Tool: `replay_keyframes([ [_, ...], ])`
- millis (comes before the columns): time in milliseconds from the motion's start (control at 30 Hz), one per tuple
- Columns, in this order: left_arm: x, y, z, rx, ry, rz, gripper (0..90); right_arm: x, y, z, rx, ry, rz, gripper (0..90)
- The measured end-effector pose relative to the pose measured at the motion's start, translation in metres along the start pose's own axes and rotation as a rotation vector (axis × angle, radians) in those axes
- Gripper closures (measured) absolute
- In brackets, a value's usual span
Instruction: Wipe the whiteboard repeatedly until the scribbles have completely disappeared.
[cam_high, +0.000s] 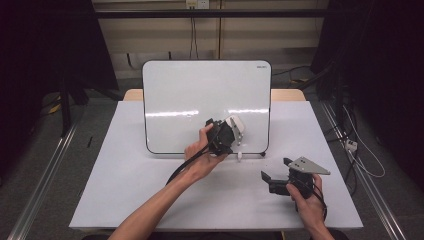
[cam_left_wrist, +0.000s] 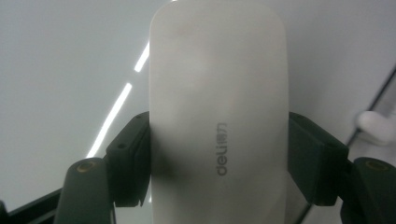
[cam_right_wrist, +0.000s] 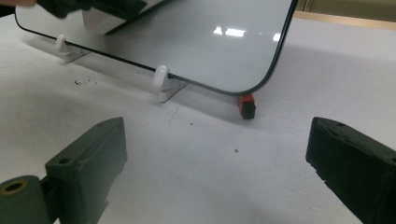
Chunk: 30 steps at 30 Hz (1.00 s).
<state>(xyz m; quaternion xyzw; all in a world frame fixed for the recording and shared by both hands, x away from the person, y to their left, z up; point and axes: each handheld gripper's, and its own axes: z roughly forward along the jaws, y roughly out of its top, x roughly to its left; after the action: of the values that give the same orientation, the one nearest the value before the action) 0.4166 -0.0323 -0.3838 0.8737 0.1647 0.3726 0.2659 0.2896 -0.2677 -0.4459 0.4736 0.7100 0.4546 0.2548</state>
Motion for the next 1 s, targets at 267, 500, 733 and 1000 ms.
replay_keyframes([
  [267, 0.031, 0.003, -0.002, -0.005, 0.011, -0.076, 31.0, 0.000, 0.000, 0.000, 0.001, 0.001, 0.002, 5.3],
  [500, 0.021, 0.012, 0.001, -0.005, 0.052, -0.053, 31.0, 0.000, 0.000, 0.001, 0.001, -0.002, 0.002, 5.4],
  [733, -0.010, 0.024, 0.008, -0.001, 0.034, 0.031, 31.0, 0.000, 0.000, 0.001, 0.003, -0.002, 0.003, 5.4],
  [1000, -0.035, 0.020, 0.010, 0.003, 0.002, 0.079, 30.9, 0.000, 0.000, 0.001, 0.003, 0.002, -0.001, 5.4],
])
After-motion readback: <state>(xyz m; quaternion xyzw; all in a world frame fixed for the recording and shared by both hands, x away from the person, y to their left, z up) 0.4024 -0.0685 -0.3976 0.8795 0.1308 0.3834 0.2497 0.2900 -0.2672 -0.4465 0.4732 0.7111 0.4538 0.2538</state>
